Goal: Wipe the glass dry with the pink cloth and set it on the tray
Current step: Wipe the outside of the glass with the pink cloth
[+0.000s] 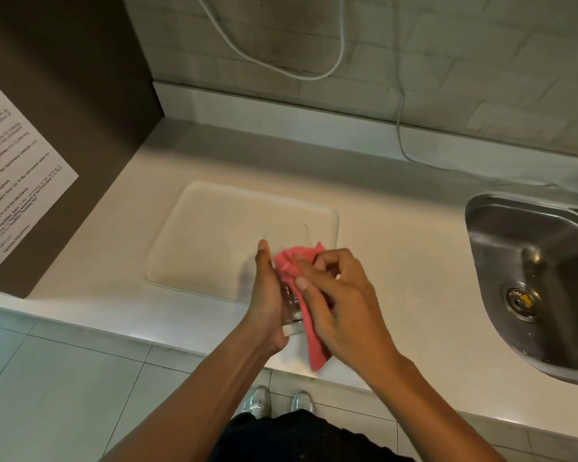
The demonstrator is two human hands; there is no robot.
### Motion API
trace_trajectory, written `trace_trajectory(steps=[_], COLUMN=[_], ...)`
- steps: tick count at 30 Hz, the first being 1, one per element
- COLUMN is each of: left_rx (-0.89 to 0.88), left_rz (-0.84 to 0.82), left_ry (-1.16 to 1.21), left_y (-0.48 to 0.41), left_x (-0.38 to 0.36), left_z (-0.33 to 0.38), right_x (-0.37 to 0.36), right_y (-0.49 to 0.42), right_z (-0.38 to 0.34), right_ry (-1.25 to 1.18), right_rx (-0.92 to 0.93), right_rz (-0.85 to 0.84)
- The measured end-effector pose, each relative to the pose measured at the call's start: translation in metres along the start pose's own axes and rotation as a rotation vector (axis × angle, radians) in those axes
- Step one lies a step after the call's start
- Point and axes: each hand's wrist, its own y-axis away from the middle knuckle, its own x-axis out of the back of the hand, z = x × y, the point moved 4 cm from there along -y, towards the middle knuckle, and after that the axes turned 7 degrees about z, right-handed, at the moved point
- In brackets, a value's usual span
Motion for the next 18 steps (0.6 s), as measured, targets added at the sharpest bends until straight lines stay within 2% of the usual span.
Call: trace_trajectory(steps=[2,4,6,8,13,18], left_rx=[-0.024,-0.007,0.04,0.055,0.007,0.016], left_rz=[0.025,0.026,-0.045,-0.067,-0.077,-0.14], left_ry=[-0.006,-0.003,0.0,-0.02,-0.035,0.007], left_y=[-0.002,-0.001,0.006,0.011,0.014,0.018], left_x=[0.007,0.01,0.002,-0.004,-0.006,-0.007], left_z=[0.008,0.009,0.003,-0.001,0.008,0.006], right_x=[0.002,0.006,0.007,0.006,0.005,0.0], right_y=[0.02,0.023,0.01,-0.005,0.001,0.023], right_z=[0.001,0.011,0.02,0.019,0.007,0.0], right_ry=[-0.014,-0.121,-0.214,-0.25,-0.192,0.016], right_rx=[0.093,-0.025,-0.196,-0.269,-0.17,0.104], right_rz=[-0.026,0.006,0.058,0.119,0.177,0.085])
